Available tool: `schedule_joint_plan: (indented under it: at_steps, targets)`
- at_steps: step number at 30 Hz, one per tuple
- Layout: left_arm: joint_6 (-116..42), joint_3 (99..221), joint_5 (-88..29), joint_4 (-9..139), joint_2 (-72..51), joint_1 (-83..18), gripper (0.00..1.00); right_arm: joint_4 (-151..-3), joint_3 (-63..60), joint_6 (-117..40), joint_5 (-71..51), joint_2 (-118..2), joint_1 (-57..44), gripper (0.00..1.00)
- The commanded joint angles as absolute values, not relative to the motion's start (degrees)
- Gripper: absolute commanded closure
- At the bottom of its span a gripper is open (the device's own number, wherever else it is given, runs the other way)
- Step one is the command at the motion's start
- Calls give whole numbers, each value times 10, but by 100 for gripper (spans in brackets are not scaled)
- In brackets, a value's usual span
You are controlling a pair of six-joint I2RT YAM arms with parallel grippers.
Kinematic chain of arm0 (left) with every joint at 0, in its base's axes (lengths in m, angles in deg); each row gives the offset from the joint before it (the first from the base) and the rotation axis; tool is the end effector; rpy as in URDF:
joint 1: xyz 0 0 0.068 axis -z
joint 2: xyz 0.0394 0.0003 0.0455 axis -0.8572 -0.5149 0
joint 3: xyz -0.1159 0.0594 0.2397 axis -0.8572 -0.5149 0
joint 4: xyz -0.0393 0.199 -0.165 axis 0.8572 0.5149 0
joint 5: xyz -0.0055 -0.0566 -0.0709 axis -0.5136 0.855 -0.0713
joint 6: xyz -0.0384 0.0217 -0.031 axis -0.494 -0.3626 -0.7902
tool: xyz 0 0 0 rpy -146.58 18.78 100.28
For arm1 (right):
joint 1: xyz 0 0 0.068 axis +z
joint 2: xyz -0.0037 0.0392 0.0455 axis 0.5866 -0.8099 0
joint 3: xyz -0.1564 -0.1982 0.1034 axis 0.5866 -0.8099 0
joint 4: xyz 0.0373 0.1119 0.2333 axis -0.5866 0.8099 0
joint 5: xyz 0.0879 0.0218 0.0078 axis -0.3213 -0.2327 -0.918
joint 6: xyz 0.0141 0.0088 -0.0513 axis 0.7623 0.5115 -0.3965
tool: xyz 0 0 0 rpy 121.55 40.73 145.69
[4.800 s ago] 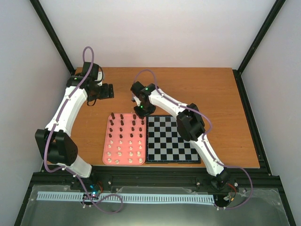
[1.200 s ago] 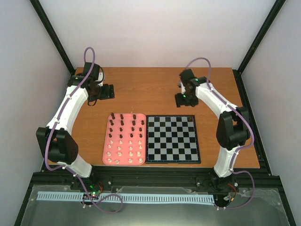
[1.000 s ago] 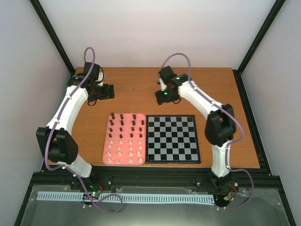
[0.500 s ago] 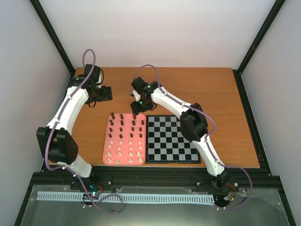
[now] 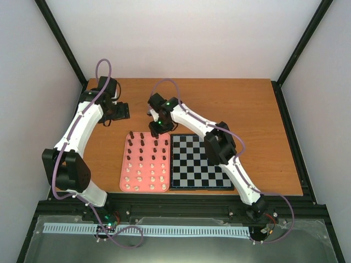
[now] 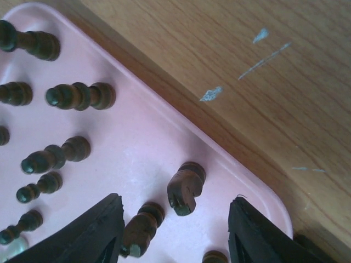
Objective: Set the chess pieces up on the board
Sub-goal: Pick up the chess piece from the storage box.
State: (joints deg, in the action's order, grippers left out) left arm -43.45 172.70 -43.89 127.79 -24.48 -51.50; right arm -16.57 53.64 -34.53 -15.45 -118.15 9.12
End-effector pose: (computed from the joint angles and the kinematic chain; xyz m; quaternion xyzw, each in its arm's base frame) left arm 0.3111 -0.0370 0.3178 -0.1046 0.9702 0.0046 0.2187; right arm 0.3562 0.3684 0.1899 -0.3052 0.9313 0.1786 0.0876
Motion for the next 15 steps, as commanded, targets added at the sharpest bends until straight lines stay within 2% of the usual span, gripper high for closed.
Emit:
schedule_joint_plan:
  at_steps: [1,5,15]
  targets:
    - [-441,1728,-443,1285,-225,-514,0,-149,561,-343,-149,-1199,101,50]
    - [-439,1726,-438,1282,-224,-514,0,-144,565,-343,-144,-1207,103,51]
    - [-434,1723,-437,1280,-219,-514,0,-139,590,-343,-137,-1226,103,64]
